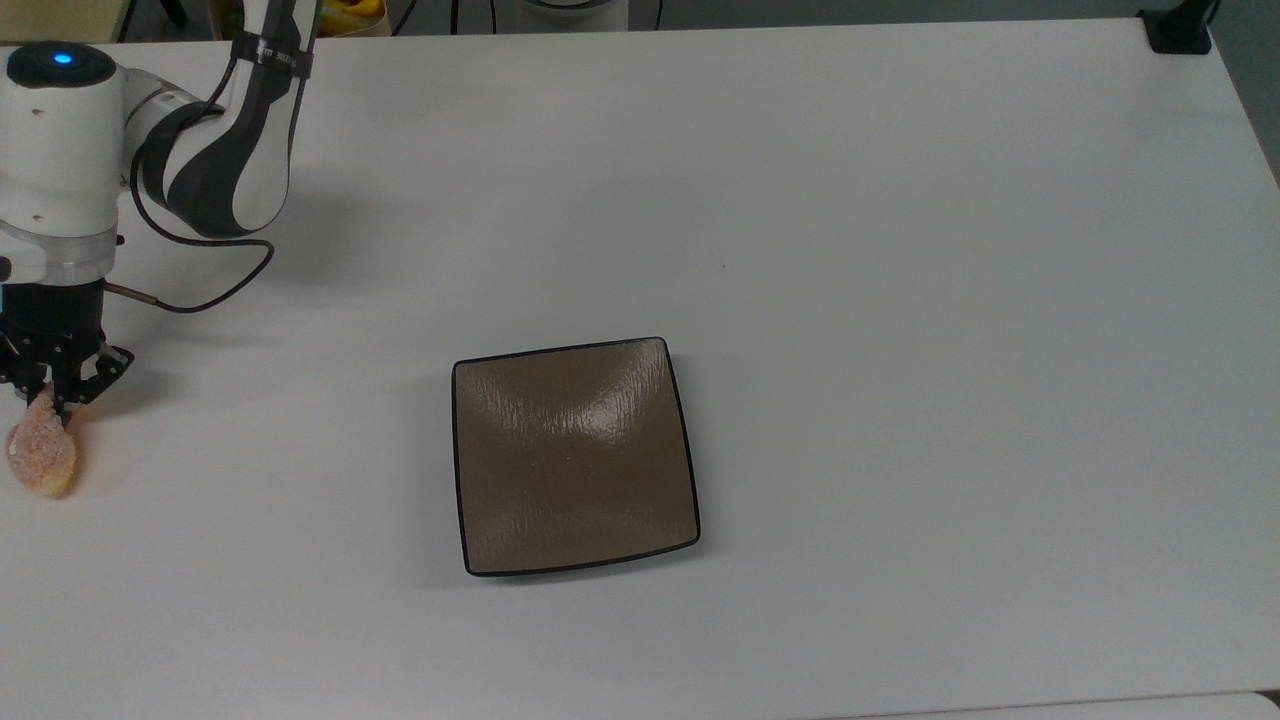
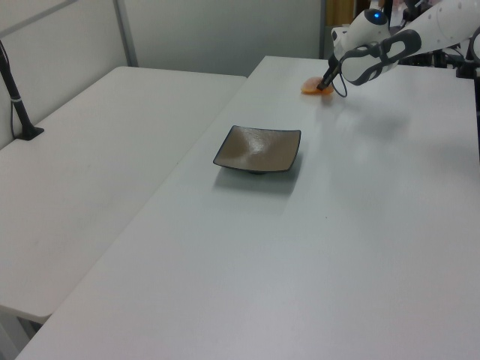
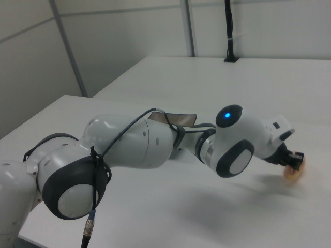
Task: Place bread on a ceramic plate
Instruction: 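Close the gripper on the bread roll and lift it, then carry the held bread roll over the brown square plate and lower it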
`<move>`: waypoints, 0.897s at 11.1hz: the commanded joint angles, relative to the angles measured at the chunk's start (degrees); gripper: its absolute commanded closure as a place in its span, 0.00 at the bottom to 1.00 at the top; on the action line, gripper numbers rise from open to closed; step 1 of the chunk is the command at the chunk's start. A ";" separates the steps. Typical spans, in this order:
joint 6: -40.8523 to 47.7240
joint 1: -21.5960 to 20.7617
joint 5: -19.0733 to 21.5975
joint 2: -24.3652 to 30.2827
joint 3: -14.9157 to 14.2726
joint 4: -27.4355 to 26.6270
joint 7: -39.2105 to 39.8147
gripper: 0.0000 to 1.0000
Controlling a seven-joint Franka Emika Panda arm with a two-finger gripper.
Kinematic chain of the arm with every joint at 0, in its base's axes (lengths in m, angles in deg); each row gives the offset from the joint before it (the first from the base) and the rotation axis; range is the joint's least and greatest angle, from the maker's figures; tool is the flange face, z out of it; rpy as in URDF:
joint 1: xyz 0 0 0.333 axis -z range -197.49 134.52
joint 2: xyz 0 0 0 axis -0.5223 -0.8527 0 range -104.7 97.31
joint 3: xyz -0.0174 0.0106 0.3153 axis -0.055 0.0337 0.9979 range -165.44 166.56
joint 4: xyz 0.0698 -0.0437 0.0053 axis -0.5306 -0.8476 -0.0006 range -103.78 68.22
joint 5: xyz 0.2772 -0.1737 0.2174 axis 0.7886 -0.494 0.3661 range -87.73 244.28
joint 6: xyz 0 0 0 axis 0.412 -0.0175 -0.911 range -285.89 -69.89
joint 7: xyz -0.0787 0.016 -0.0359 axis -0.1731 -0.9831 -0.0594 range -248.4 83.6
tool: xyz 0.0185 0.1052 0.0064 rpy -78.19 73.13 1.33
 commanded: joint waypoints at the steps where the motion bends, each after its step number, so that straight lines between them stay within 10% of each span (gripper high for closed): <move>1: -0.13 -1.25 1.11 8.54 0.65 -6.34 -0.50 0.84; 10: 35.97 -14.95 9.55 32.12 0.74 -9.00 -4.60 0.82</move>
